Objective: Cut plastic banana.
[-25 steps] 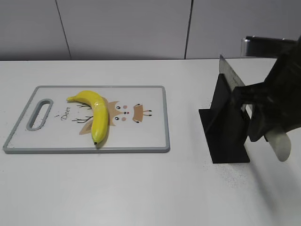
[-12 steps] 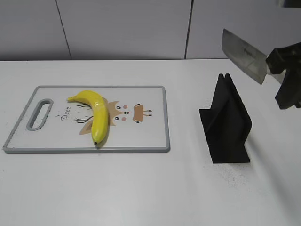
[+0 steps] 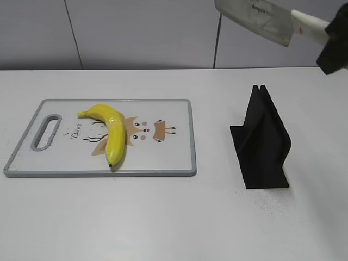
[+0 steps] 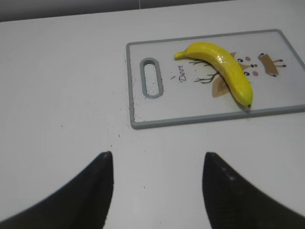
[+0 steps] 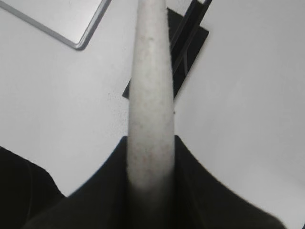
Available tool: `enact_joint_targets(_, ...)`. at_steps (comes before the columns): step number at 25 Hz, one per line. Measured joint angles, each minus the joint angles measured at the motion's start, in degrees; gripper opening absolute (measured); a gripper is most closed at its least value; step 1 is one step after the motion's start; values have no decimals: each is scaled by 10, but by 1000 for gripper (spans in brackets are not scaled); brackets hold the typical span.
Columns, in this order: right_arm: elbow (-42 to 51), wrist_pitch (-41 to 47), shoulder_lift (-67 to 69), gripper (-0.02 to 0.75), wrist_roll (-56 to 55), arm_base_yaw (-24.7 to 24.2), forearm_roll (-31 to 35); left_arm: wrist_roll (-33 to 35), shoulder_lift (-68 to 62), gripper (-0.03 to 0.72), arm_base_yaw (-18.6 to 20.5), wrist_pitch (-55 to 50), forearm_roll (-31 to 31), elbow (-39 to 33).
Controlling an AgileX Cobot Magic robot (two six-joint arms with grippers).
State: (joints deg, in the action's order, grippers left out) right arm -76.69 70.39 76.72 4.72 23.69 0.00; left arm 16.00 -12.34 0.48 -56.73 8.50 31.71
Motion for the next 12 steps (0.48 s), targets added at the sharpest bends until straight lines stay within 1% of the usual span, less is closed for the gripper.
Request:
enact_joint_targets(3,-54,1,43,162,24,0,0,25,-69,578,-1,34,14,26)
enact_joint_targets(7,-128,1,105,162,58,0,0,76,-161,578,-1,64,44,75)
enact_joint_targets(9,-154,1,134,162,90,0,12,106,-206,578,-1,72,58,105)
enact_joint_targets(12,-178,0,169,162,156,0,56,144,-275,578,-1,80,66,151)
